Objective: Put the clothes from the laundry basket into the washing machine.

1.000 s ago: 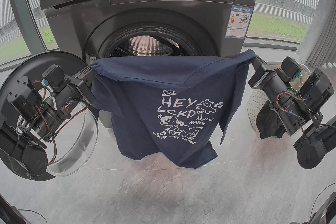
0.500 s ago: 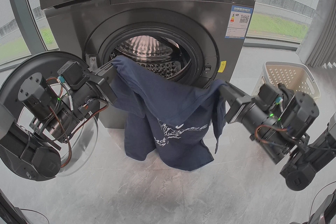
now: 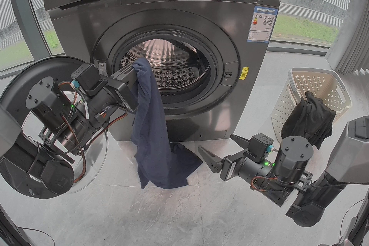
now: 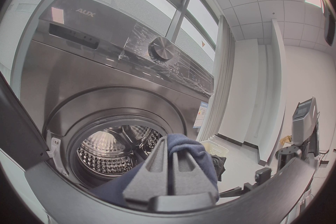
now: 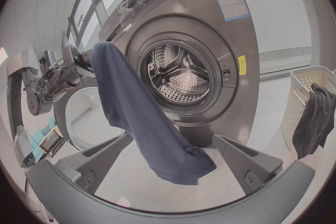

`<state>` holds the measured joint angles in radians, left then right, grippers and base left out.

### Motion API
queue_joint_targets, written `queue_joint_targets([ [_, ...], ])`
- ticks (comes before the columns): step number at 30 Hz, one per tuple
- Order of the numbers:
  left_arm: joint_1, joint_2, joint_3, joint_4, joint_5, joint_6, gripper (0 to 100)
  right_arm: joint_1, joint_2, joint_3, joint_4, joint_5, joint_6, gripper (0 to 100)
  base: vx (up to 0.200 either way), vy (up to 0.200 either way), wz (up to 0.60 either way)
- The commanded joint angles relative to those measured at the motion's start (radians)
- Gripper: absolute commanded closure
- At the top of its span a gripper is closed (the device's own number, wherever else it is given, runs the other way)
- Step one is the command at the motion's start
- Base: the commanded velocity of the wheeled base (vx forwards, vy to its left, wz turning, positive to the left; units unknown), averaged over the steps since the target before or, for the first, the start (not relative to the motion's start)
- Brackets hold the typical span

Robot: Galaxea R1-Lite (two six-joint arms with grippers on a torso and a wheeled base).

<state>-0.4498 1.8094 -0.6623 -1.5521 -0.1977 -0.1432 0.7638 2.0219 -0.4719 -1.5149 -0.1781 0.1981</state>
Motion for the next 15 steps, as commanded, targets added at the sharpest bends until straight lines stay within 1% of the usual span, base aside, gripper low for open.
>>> queue_joint_targets([
  [1,-0.026,-0.013,0.001,0.000,0.000,0.004,100,-0.031,0.103,-0.076,0.002,0.008,-0.017,0,0.000,0.000,0.00],
  [3,-0.029,-0.015,0.001,0.000,0.000,0.013,100,-0.037,0.149,-0.120,0.004,0.022,-0.032,0,0.000,0.000,0.00],
  [4,-0.029,-0.015,0.001,0.000,0.000,0.013,100,-0.037,0.149,-0.120,0.004,0.022,-0.032,0,0.000,0.000,0.00],
  [5,-0.029,-0.016,0.001,0.000,-0.002,0.017,100,-0.041,0.193,-0.166,0.009,0.025,-0.039,0,0.000,0.000,0.00],
  [8,-0.035,-0.022,0.000,0.000,-0.002,0.017,100,-0.040,0.250,-0.237,0.027,0.026,-0.052,0,0.000,0.000,0.00],
  [9,-0.035,-0.022,0.001,0.000,-0.002,0.017,100,-0.038,0.253,-0.241,0.028,0.026,-0.052,0,0.000,0.000,0.00],
  [10,-0.038,-0.025,0.001,0.000,-0.002,0.017,100,-0.031,0.294,-0.306,0.039,0.026,-0.057,0,0.000,0.000,0.00],
  [12,-0.041,-0.025,0.001,0.000,-0.002,0.017,100,-0.026,0.342,-0.379,0.041,0.026,-0.058,0,0.000,0.000,0.00],
  [13,-0.041,-0.025,0.001,0.000,-0.002,0.017,100,-0.026,0.345,-0.384,0.041,0.026,-0.058,0,0.000,0.000,0.00],
  [15,-0.041,-0.027,0.001,-0.002,-0.002,0.017,100,-0.015,0.377,-0.441,0.044,0.026,-0.058,0,0.000,0.000,0.00],
])
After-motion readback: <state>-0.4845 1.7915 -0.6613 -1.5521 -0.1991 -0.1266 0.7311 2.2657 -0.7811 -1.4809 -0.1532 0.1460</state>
